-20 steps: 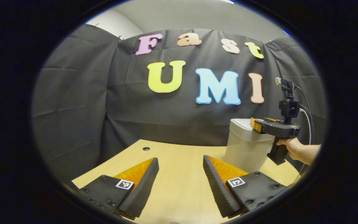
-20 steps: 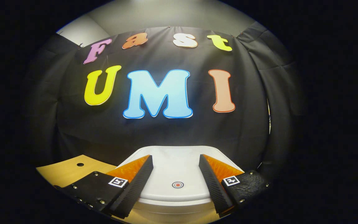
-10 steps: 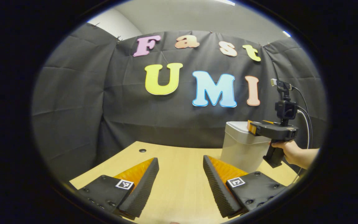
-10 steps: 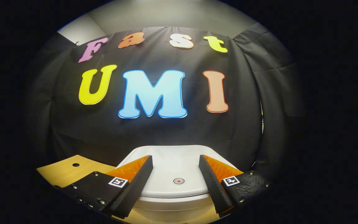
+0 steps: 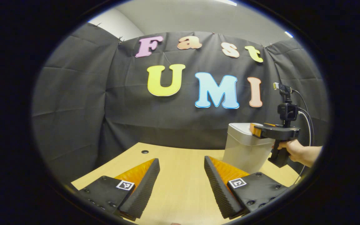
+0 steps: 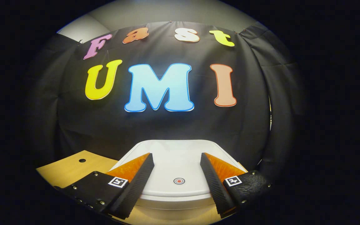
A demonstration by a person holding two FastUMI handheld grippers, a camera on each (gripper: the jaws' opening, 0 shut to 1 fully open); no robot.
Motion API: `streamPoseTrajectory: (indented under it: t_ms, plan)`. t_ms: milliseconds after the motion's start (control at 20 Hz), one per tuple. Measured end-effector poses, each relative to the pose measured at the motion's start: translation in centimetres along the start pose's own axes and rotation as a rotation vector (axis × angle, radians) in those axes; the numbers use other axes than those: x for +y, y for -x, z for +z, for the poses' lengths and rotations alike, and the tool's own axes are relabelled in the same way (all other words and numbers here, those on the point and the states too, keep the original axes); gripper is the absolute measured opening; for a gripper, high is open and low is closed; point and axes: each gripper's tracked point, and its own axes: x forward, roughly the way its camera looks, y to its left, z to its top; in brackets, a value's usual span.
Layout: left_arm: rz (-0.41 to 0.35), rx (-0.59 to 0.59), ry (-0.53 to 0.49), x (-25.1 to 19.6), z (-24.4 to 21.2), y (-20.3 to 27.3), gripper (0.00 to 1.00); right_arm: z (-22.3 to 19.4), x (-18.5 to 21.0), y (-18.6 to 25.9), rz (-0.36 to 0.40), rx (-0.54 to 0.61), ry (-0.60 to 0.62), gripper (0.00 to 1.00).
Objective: Press the lid of the desktop garbage bin to open it, pick up the crumpled paper on the desktop and throw it into the bin, then pick up the pop can on the desktop and drop it into the bin, and finally close the garbage bin lid.
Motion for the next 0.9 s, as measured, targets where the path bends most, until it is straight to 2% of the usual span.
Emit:
streamPoseTrajectory:
  t_ms: [400,500,600,700,750,900]
  plan:
    - [-0.015,-0.044,-0.027,-0.3,2.2,0.2,0.96,0.8,-0.3,0.5,-0.019,0.042,-0.010,0.95]
    - [-0.017,-0.045,-0.027,-0.4,2.4,0.1,0.91,1.0,-0.6,1.4,-0.048,0.039,0.030,0.95]
    - [-0.019,-0.045,-0.031,-0.4,2.5,0.0,0.96,1.5,-0.4,2.9,-0.059,0.010,0.090,0.95]
    - [-0.026,-0.037,-0.032,-0.5,2.2,-0.1,0.91,2.0,0.3,4.3,-0.047,-0.015,0.130,0.95]
    - [-0.032,-0.032,-0.033,-0.6,2.1,-0.3,0.96,2.0,0.5,5.1,-0.044,-0.021,0.146,0.95]
    - [-0.054,-0.031,-0.043,-1.2,2.2,-0.9,0.91,2.7,1.3,7.5,-0.038,-0.049,0.161,0.95]
